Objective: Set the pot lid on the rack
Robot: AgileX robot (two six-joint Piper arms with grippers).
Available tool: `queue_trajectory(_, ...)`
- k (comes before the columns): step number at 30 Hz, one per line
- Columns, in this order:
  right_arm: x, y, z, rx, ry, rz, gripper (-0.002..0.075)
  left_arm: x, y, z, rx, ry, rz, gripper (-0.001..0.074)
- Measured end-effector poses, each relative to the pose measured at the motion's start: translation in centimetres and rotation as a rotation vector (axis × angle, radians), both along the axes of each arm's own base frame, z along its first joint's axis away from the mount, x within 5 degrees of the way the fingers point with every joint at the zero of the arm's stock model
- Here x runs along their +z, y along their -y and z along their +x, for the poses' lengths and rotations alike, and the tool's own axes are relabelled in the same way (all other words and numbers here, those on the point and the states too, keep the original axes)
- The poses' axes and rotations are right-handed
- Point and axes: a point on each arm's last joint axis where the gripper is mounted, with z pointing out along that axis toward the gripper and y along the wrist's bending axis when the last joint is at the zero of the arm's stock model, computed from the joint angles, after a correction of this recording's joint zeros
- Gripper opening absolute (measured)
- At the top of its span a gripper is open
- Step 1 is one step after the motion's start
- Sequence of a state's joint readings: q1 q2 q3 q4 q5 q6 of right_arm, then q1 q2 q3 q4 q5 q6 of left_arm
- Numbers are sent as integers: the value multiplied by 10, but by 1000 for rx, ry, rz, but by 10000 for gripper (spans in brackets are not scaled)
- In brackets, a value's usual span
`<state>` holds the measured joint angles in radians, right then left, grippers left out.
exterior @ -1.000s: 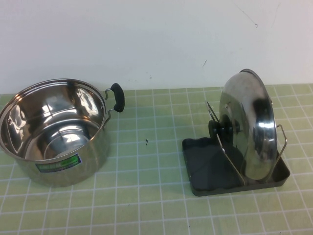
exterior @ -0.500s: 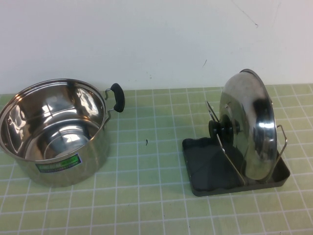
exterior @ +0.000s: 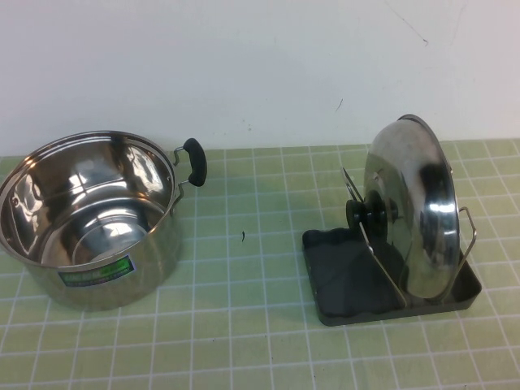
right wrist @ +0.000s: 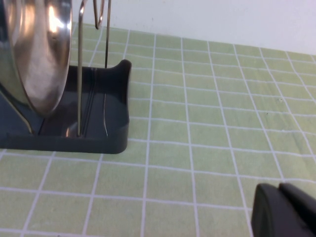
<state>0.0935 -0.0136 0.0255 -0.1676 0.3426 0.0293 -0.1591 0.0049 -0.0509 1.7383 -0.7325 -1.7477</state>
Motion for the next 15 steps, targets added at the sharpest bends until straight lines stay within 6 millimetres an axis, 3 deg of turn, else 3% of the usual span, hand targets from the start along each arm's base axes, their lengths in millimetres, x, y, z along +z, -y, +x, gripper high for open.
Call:
queue_trajectory(6, 0, 0, 0, 0, -1, 0, -1, 3, -28, 22, 356, 48, -316, -2)
queue_trajectory(9, 0, 0, 0, 0, -1, 0, -1, 3, -43, 28, 534, 38, -371, -2)
queue_trajectory(15, 0, 0, 0, 0, -1, 0, -1, -19, -54, 33, 698, -99, -145, -2)
